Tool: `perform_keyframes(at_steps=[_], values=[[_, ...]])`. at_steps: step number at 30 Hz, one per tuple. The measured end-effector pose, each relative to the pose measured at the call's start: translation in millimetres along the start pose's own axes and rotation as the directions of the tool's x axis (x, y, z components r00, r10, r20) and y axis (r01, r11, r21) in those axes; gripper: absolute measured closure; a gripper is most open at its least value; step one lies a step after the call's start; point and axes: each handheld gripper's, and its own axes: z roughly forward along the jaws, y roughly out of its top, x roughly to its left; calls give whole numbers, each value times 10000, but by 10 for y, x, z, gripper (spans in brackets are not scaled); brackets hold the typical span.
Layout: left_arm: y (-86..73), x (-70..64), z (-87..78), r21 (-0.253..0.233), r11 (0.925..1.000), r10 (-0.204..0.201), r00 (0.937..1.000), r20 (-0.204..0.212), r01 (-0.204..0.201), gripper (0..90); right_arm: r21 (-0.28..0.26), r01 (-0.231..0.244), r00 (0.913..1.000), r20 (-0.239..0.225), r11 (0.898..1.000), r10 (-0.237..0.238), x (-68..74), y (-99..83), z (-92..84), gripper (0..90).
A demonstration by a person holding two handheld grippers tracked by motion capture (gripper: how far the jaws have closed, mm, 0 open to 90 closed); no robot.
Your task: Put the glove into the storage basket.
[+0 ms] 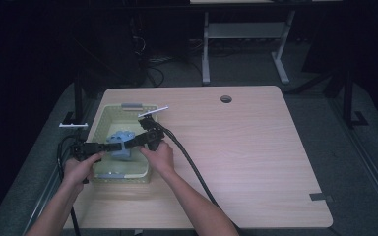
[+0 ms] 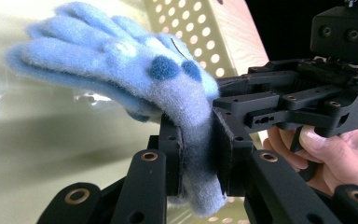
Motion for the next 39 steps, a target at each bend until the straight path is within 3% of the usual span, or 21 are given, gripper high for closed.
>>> perform_keyframes(at_steps=[10, 17, 24, 25, 28, 30, 34, 36, 39], values=[[17, -6, 18, 262, 9995, -155, 9979, -626, 172, 741, 185, 118, 9989, 446, 9998, -126, 9, -3, 13, 677], [61, -28, 23, 480, 9988, 18, 9916, -1294, 44, 740, -38, 142, 9992, 385, 9999, -140, 37, 4, -89, 669], [95, -52, 100, 935, 9956, 116, 9816, -1904, 63, 739, -233, 289, 9994, 206, 9993, -284, 28, -14, -193, 660], [101, -29, 112, 1082, 9941, 325, 9799, -1966, -112, 738, -255, 209, 9996, 187, 9995, -204, 31, -17, -208, 657], [108, -35, 146, 1238, 9923, 189, 9759, -2174, 84, 736, -345, 178, 9997, 153, 9992, -173, 19, -31, -256, 654], [123, -57, 170, 1491, 9888, 330, 9686, -2462, 42, 735, -414, 76, 9999, 87, 9991, -73, 7, -41, -286, 653], [150, -67, 227, 1645, 9864, 413, 9619, -2704, 39, 733, -525, 80, 10000, 36, 9986, -78, -2, -44, -333, 652], [164, -45, 242, 1982, 9801, 650, 9598, -2732, -100, 730, -602, 84, 10000, 27, 9982, -83, 4, -39, -350, 652], [160, -56, 282, 2211, 9752, 718, 9491, -3065, -23, 723, -670, 124, 9999, 2, 9977, -124, 18, -36, -378, 650]])
